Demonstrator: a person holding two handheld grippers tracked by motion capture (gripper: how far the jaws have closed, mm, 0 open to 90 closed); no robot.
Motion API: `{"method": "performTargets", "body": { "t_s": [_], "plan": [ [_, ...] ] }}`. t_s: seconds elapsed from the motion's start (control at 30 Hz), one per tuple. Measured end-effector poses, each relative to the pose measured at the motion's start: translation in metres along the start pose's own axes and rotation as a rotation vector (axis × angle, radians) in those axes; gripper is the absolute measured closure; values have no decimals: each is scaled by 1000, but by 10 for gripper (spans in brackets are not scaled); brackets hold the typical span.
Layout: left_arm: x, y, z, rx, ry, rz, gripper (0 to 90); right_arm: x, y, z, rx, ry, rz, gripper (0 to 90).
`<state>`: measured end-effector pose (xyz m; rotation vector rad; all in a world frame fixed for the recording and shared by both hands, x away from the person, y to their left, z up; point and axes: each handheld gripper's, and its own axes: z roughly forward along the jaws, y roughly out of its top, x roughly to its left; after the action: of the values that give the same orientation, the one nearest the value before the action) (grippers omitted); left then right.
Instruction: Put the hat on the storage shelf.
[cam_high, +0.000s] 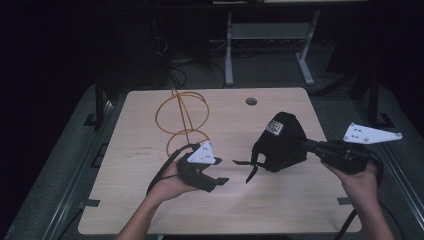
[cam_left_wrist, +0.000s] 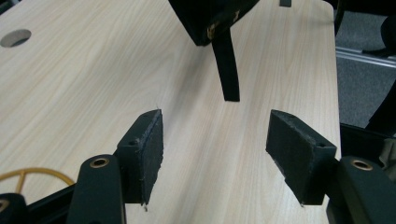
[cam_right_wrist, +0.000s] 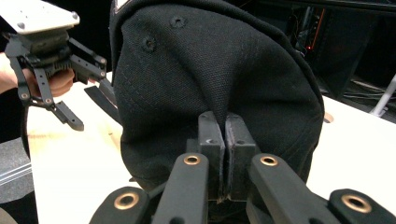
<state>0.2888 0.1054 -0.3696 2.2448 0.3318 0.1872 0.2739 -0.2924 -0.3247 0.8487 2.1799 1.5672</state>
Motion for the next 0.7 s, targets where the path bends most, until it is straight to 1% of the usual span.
{"method": "performTargets", "body": {
  "t_s": [0.1,0.23,0.3,0.4,0.43,0.47,0.5,0.57,0.7],
  "plan": [
    [0,-8,0,-1,15,-11,363,-1,5,2,5,3,0,872],
    [-1,-20,5,47,39,3,360,-1,12,6,11,1,-1,872],
    [-2,-24,6,61,51,11,355,0,15,9,13,6,-6,872],
    [-3,-31,8,53,50,1,346,2,20,12,25,9,-14,872],
    [-3,-33,8,54,51,5,343,2,22,13,29,9,-17,872],
    [-2,-35,8,66,53,8,343,3,24,14,30,11,-20,872],
    [-2,-36,7,72,61,8,338,3,26,15,32,11,-25,872],
    [-2,-40,6,59,73,-2,333,4,29,17,27,14,-30,871],
    [-4,-46,6,65,86,7,326,6,36,21,21,29,-35,872]
  ]
}}
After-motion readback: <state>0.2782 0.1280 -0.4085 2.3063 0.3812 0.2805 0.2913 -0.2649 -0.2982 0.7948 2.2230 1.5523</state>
